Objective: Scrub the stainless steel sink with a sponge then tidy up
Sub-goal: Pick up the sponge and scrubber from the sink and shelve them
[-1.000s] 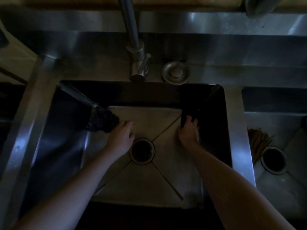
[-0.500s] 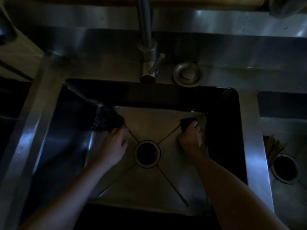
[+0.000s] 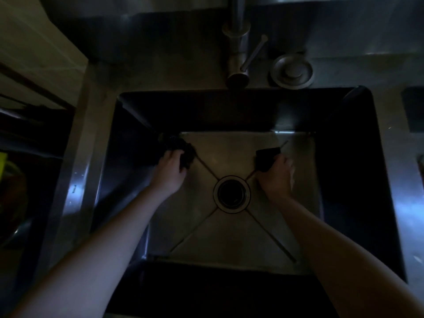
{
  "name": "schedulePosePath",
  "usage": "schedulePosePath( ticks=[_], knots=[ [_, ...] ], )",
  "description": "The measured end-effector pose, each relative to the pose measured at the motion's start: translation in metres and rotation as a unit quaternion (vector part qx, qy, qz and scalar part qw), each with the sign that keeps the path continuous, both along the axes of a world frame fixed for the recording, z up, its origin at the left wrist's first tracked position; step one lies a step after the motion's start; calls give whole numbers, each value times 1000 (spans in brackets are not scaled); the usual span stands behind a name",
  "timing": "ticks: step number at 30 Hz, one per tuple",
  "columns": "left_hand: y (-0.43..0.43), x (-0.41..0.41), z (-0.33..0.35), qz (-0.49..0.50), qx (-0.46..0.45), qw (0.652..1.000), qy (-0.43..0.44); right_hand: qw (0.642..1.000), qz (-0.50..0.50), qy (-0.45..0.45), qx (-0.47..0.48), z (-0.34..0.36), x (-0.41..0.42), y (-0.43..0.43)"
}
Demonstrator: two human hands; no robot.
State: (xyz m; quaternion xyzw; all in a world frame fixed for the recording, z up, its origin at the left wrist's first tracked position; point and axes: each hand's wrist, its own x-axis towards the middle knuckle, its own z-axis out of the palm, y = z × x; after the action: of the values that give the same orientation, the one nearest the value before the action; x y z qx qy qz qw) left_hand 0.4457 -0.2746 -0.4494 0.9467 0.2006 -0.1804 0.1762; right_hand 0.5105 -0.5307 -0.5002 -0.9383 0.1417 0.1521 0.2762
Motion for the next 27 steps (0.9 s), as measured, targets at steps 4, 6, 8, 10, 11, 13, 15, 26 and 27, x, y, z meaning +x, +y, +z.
schedulePosePath(
  ticks=[4, 6, 8, 10, 11, 13, 15, 26, 27],
  knots=[
    [12, 5, -11, -28, 39, 998, 37, 998, 19, 8, 56, -2, -10, 22],
    [18, 6, -18, -53, 52, 996, 58, 997, 40, 9, 70, -5, -17, 29],
    [26, 9, -26, -75, 67, 992, 72, 995, 69, 12, 74, -9, -24, 33],
    [34, 12, -33, -93, 84, 988, 89, 993, 98, 19, 63, -13, -32, 33],
    [38, 14, -36, -99, 88, 986, 97, 992, 108, 21, 55, -15, -35, 32],
    [44, 19, -41, -100, 84, 986, 107, 992, 115, 21, 48, -17, -39, 30],
    [49, 23, -45, -98, 78, 986, 113, 992, 111, 19, 50, -18, -40, 30],
    [63, 47, -49, -170, 79, 971, 149, 993, 114, 20, 37, -21, -39, 24],
    [62, 46, -50, -176, 78, 970, 151, 992, 115, 22, 38, -21, -40, 23]
  ],
)
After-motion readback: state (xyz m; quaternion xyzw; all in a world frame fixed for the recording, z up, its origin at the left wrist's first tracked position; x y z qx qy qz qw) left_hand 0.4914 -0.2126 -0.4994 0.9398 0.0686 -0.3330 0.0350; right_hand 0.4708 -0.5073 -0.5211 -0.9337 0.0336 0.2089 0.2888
